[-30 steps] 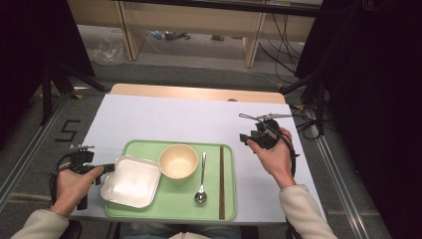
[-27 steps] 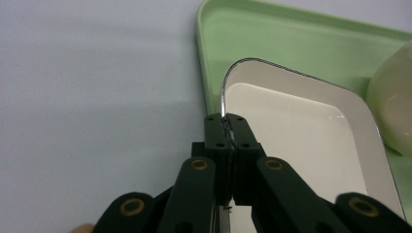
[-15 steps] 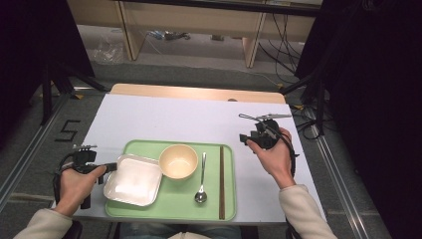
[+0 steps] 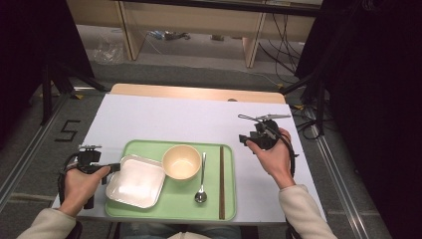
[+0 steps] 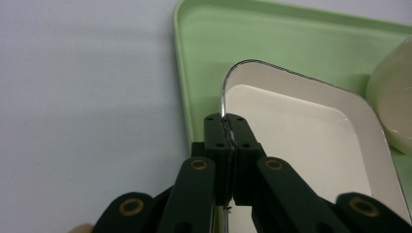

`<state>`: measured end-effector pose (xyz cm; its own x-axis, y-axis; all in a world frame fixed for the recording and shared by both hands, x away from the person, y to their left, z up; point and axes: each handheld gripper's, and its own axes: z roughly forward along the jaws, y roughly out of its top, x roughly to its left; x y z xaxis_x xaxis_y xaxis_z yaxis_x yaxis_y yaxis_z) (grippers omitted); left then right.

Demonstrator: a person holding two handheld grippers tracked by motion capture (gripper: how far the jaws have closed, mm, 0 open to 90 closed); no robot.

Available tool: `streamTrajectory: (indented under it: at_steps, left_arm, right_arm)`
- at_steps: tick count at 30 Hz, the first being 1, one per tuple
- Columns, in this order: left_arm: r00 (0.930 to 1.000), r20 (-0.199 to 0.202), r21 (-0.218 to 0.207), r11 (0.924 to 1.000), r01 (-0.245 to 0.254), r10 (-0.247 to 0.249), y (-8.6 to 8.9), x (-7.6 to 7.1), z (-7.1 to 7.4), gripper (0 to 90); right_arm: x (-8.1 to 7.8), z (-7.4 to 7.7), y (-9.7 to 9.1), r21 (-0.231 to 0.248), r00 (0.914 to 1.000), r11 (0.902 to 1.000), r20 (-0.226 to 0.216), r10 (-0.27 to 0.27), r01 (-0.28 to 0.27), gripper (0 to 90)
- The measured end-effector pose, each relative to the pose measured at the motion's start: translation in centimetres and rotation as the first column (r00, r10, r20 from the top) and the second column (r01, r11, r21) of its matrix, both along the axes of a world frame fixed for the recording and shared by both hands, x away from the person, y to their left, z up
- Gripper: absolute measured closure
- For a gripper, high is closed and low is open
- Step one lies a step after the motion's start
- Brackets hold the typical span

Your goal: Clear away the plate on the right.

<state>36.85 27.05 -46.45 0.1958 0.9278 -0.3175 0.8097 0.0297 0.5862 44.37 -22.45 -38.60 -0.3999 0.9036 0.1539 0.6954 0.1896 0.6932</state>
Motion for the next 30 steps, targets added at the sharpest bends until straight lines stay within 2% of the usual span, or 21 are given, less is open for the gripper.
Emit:
streamTrajectory:
  at_steps: [5,8,10,12,14,18,20,23,25,27,30]
  left_arm:
    - [0.9999,-0.003,-0.001,0.9999,0.012,-0.012,-0.1,0.2,0.0,88.0]
    - [1.0,-0.002,-0.002,1.0,0.0,0.0,-0.3,0.3,0.0,88.0]
    - [1.0,0.004,0.002,1.0,0.0,0.0,-0.4,0.4,0.0,87.9]
    - [1.0,0.006,0.001,1.0,0.001,-0.001,-0.6,0.5,0.0,87.9]
    - [1.0,-0.005,0.004,1.0,0.007,-0.007,-0.7,0.6,0.1,87.9]
    - [0.9999,0.012,-0.005,1.0,0.0,0.0,-0.9,0.6,0.0,87.2]
    - [0.9999,0.01,0.0,1.0,0.006,-0.006,-0.9,0.6,0.0,86.9]
    - [0.9999,-0.002,0.003,0.9999,0.013,-0.013,-1.0,0.6,0.0,82.6]
    - [0.9996,0.003,0.003,0.9996,0.028,-0.028,-1.0,0.6,-0.1,77.0]
    - [0.999,-0.009,0.001,0.999,0.044,-0.044,-1.1,0.5,0.0,71.3]
    - [0.9987,0.033,-0.006,0.9992,0.039,-0.038,-0.6,-0.3,0.7,66.9]
  right_arm:
    - [0.0,0.0,0.0,-0.004,1.0,1.0,-0.004,0.006,-0.006,51.0]
    - [0.0,0.0,0.0,-0.006,1.0,1.0,-0.005,0.005,-0.005,51.1]
    - [0.3,-0.3,-0.4,-0.016,0.9984,0.9986,0.026,0.05,-0.05,51.1]
    - [0.3,-0.2,-0.3,-0.018,0.9993,0.9994,0.022,0.029,-0.028,51.2]
    - [0.3,-0.3,-0.3,-0.009,0.9991,0.9994,0.025,0.034,-0.034,51.3]
    - [0.3,-0.3,-0.4,-0.01,0.9992,0.9993,0.02,0.035,-0.035,51.3]
    - [0.1,-0.2,-0.2,-0.011,0.9999,0.9999,-0.007,0.007,-0.007,51.3]
    - [0.0,-0.2,-0.1,-0.002,0.9999,1.0,-0.015,0.003,-0.003,51.3]
    - [0.1,-0.2,-0.2,-0.008,0.9999,0.9999,-0.012,0.009,-0.009,51.3]
    - [0.1,-0.2,-0.2,-0.012,0.9999,0.9999,-0.01,0.009,-0.009,51.3]
    - [0.1,-0.3,-0.3,-0.009,0.9998,0.9998,-0.007,0.018,-0.018,51.3]
